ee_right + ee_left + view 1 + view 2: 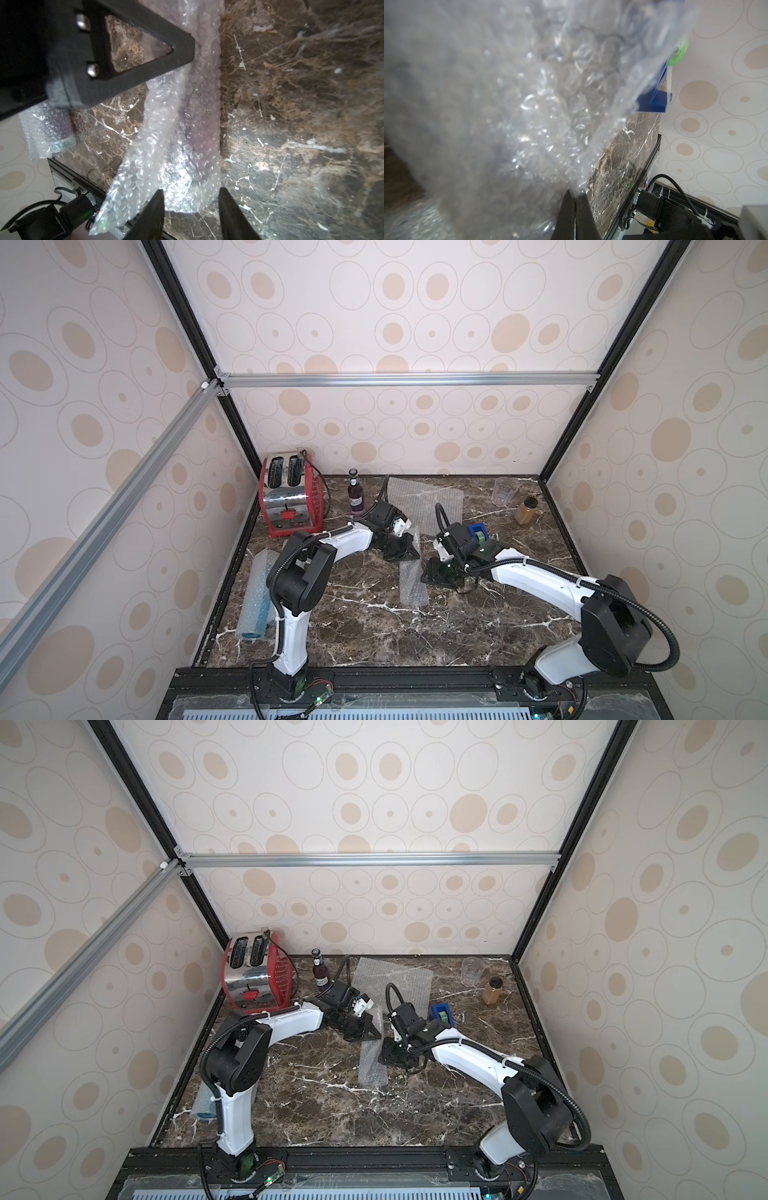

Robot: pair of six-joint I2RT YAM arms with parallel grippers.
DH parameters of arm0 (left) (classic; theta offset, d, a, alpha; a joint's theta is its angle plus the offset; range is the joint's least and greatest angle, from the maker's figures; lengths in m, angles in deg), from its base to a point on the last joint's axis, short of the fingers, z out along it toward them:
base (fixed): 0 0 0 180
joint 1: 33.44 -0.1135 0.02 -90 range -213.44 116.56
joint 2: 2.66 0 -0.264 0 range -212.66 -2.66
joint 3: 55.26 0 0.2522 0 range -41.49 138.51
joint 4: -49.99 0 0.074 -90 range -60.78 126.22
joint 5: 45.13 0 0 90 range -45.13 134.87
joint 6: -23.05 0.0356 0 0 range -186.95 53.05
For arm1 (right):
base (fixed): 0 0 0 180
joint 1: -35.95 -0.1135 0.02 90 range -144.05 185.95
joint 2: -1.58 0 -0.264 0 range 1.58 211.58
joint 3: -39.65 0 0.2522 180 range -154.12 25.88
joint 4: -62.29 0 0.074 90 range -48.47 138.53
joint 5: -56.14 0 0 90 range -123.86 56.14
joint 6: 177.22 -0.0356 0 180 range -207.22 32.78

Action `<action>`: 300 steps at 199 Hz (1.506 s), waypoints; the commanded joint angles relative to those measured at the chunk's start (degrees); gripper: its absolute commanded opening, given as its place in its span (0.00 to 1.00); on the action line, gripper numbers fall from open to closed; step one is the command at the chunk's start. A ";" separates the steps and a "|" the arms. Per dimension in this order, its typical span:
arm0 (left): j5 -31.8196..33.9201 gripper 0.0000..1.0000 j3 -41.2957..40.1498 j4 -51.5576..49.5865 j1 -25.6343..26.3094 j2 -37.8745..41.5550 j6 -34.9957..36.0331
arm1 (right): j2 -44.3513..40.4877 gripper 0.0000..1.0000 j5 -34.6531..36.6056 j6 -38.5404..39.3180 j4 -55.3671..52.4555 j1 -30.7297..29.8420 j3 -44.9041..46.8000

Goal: Wrap wine bottles in bubble wrap
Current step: Wrap the wine bottle in bubble wrap.

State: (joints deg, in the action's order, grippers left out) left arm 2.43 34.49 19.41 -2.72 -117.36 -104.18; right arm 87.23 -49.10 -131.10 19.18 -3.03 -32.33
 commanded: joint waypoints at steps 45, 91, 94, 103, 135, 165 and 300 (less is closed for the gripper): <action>7.90 0.04 -3.17 -8.78 0.39 -4.03 1.62 | 3.41 0.65 1.05 -2.61 1.09 -4.24 -4.38; 8.78 0.04 -2.67 -9.44 0.48 -5.08 2.29 | 6.08 0.60 3.42 -1.12 -1.89 -4.46 -4.87; 8.97 0.04 -2.43 -9.77 0.49 -5.10 2.61 | 6.09 0.59 3.61 -0.87 -2.52 -4.48 -5.02; 9.44 0.04 -1.76 -10.59 0.49 -5.03 3.16 | 6.36 0.53 4.22 -0.14 -4.20 -4.19 -5.64; 9.42 0.05 -2.09 -10.02 0.57 -6.06 2.97 | 4.00 0.32 4.94 0.82 -5.45 -2.83 -4.21; 10.67 0.06 -2.04 -10.75 0.49 -6.07 3.83 | 2.66 0.12 2.70 1.96 -4.67 -1.27 -2.96; 10.00 0.42 -1.44 -12.26 0.00 -1.76 4.12 | 9.44 0.03 -7.86 0.99 9.26 0.16 3.33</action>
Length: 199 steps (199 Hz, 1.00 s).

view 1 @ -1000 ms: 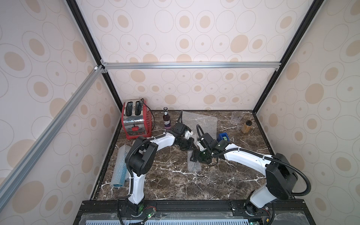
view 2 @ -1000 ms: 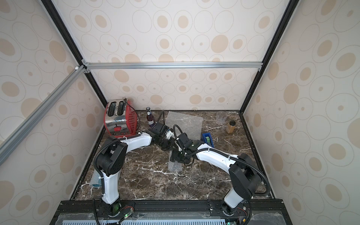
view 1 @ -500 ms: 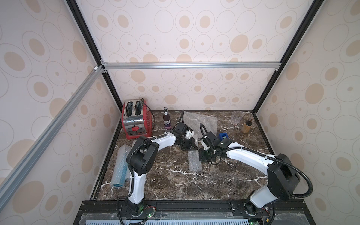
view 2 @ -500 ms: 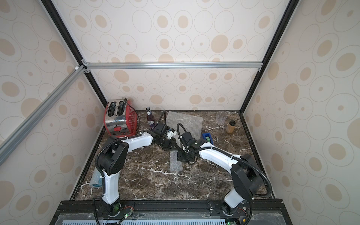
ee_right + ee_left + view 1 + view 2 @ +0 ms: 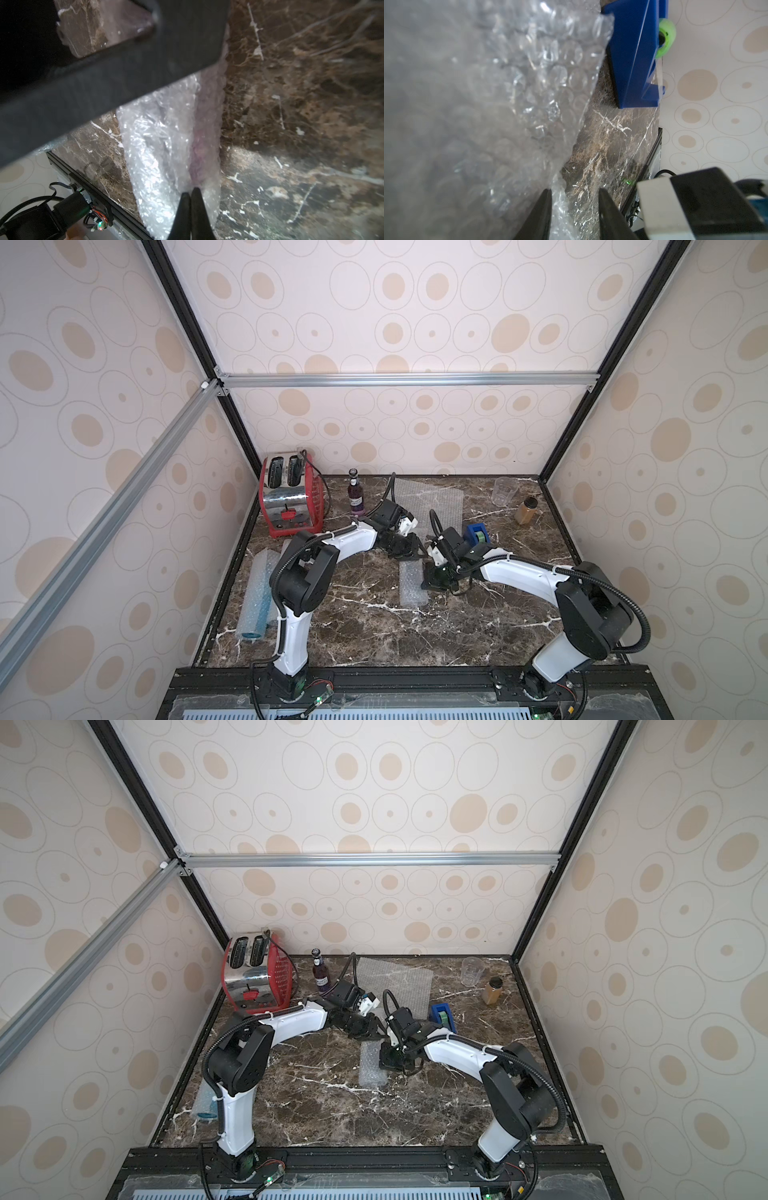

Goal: Wrap wine bottles in bubble wrap
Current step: Wrap the wine bottle in bubble wrap.

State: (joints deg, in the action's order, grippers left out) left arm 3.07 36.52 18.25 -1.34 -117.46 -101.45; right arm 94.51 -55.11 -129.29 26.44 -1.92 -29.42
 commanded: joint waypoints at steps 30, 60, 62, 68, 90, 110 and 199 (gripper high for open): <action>8.63 0.46 -3.00 -11.71 -2.68 1.94 2.05 | 4.21 0.04 -3.43 -2.25 4.96 -1.07 -0.07; 7.14 0.52 -3.59 -11.20 -5.39 5.48 1.54 | 5.65 0.04 -4.77 -3.88 8.57 -1.24 -0.07; 7.03 0.53 -3.58 -11.22 -5.62 5.76 1.54 | 5.79 0.04 -4.76 -3.90 8.60 -1.24 -0.20; 6.77 0.54 -3.58 -11.28 -6.16 6.62 1.69 | 6.15 0.04 -4.85 -3.95 8.40 -1.19 -0.55; 6.63 0.60 -4.34 -11.56 -7.62 10.43 2.83 | 7.01 0.05 -5.20 -3.84 8.70 -1.75 -1.84; 7.24 0.66 -6.05 -11.75 -7.83 14.50 4.54 | 8.65 0.05 -5.87 -3.79 9.08 -2.42 -3.00; 14.49 0.78 -18.96 -8.06 -7.70 24.11 6.87 | 11.45 0.06 -7.11 -4.92 11.46 -3.95 -4.75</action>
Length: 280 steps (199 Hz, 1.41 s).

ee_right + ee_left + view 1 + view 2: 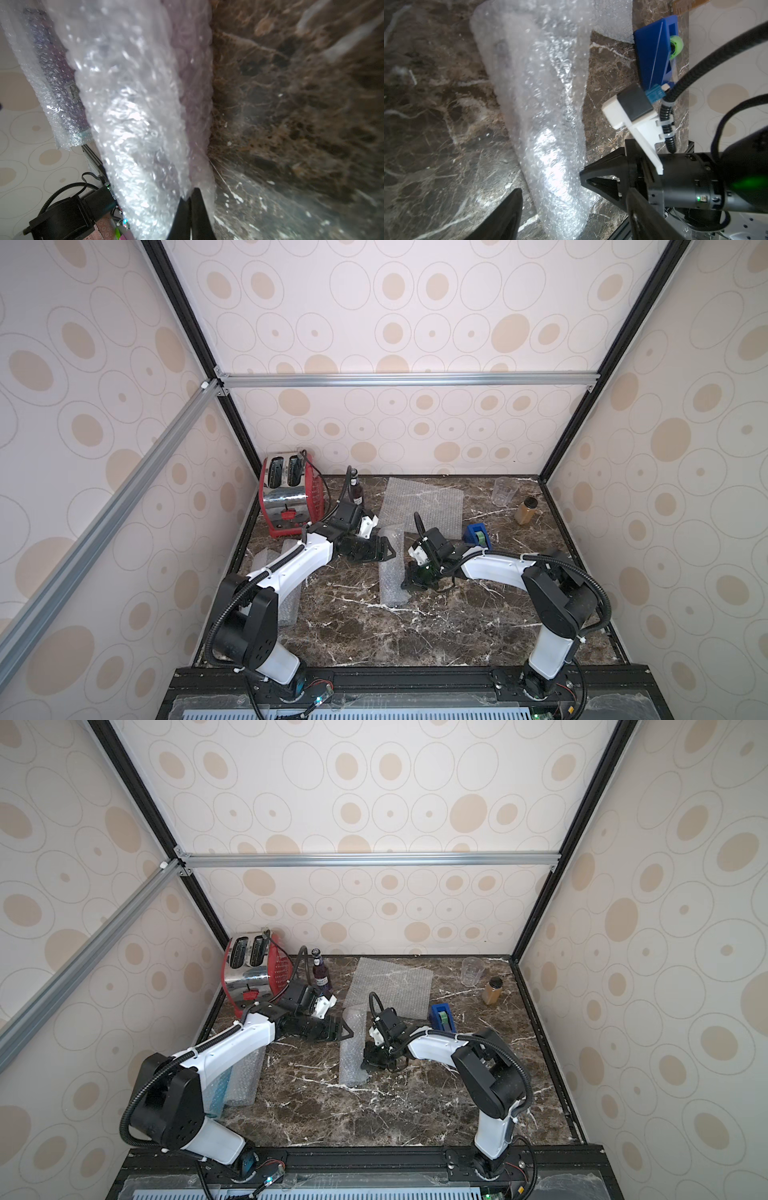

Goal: Wrap wine bottles in bubble wrap
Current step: Wrap the wine bottle in bubble wrap.

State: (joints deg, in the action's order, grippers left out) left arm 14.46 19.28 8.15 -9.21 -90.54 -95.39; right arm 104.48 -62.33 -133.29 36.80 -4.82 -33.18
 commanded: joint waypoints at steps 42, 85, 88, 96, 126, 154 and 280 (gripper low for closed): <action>3.08 0.72 0.49 2.50 1.23 -9.56 0.93 | 3.09 0.06 -0.03 -1.82 2.50 -2.10 -1.79; 5.58 0.59 -1.54 2.56 1.50 -10.65 2.15 | 2.46 0.10 0.51 -1.19 1.06 -2.12 -2.84; 5.44 0.59 -1.69 2.77 1.28 -10.47 2.16 | 2.49 0.11 0.58 -1.05 0.57 -2.14 -3.02; 4.97 0.57 -2.12 3.21 0.57 -10.15 2.05 | 2.25 0.15 0.78 -0.64 -0.49 -2.12 -3.45; 4.66 0.54 -3.17 4.77 -0.67 -10.19 2.33 | 1.34 0.29 0.70 0.70 -1.51 -1.12 -4.02; 4.48 0.55 -2.68 4.11 -0.84 -9.40 3.28 | 0.89 0.36 -0.05 1.11 -2.42 0.41 -5.54; 5.25 0.58 -1.68 3.09 -2.79 -9.43 5.57 | 9.18 0.16 -5.99 3.51 -2.21 5.11 -12.65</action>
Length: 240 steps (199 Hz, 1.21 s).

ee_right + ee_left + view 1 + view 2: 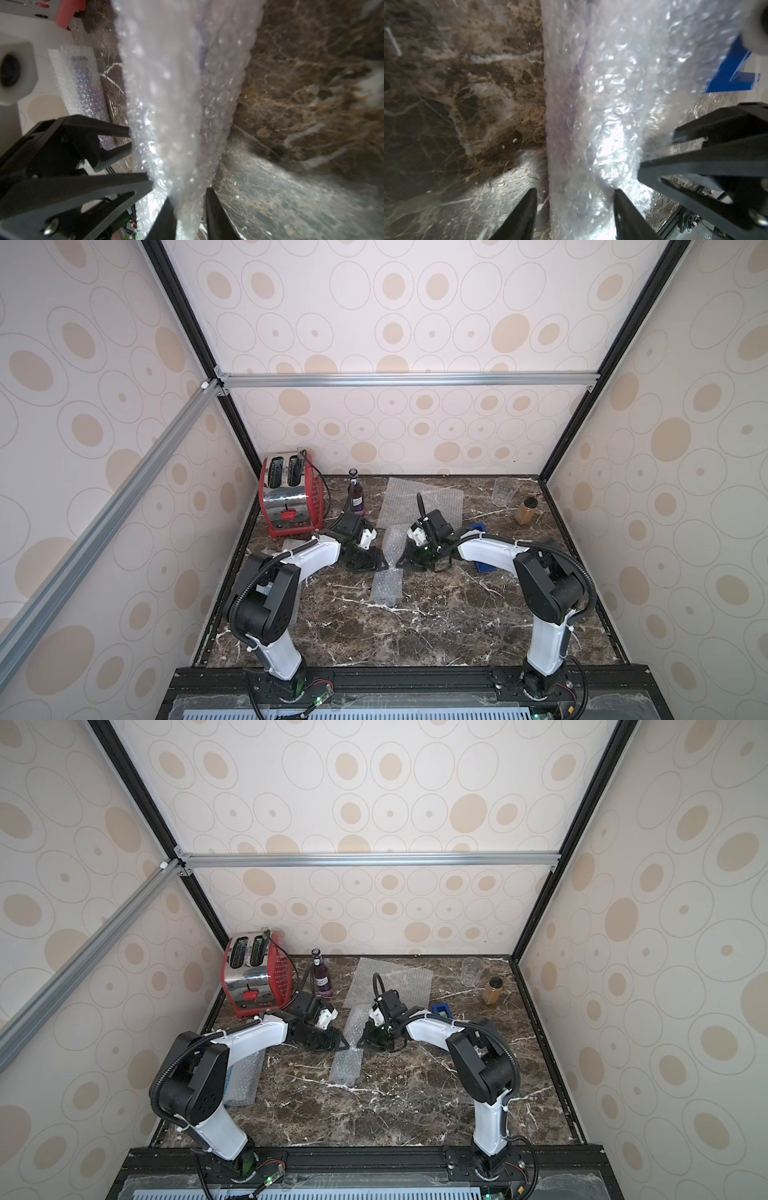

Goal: Wrap wine bottles in bubble wrap
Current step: Wrap the wine bottle in bubble wrap.

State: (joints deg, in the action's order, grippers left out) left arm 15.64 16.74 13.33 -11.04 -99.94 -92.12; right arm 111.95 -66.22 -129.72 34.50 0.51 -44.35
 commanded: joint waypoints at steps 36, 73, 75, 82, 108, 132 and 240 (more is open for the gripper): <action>4.45 0.72 1.19 -2.65 -1.81 1.99 3.29 | 2.75 0.08 -3.80 -1.67 2.57 -0.42 -2.08; 4.24 0.86 3.27 -5.76 -1.83 6.10 6.74 | 2.83 0.09 -4.06 -2.76 3.30 -1.21 -3.56; 4.22 0.87 3.33 -5.93 -1.83 6.34 6.96 | 2.86 0.09 -4.04 -2.76 3.26 -1.23 -3.65; 4.26 0.88 3.45 -6.71 -1.89 7.21 7.74 | 3.07 0.09 -3.96 -2.85 3.06 -1.38 -4.01; 4.53 0.89 1.96 -9.01 -1.89 10.40 9.83 | 4.09 0.09 -3.83 -3.71 3.90 -2.33 -4.71; 5.25 0.88 -0.76 -9.18 -1.88 11.50 10.62 | 5.37 0.10 -4.01 -4.15 3.90 -2.79 -5.86; 6.47 0.77 -4.61 -3.53 -1.05 6.14 9.79 | 6.06 0.12 -3.54 -4.14 4.05 -3.58 -7.29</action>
State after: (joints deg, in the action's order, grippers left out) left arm 20.34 10.93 9.61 -12.38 -92.74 -83.59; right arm 117.09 -70.70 -133.51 39.73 -2.70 -51.04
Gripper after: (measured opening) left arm 0.792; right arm 0.112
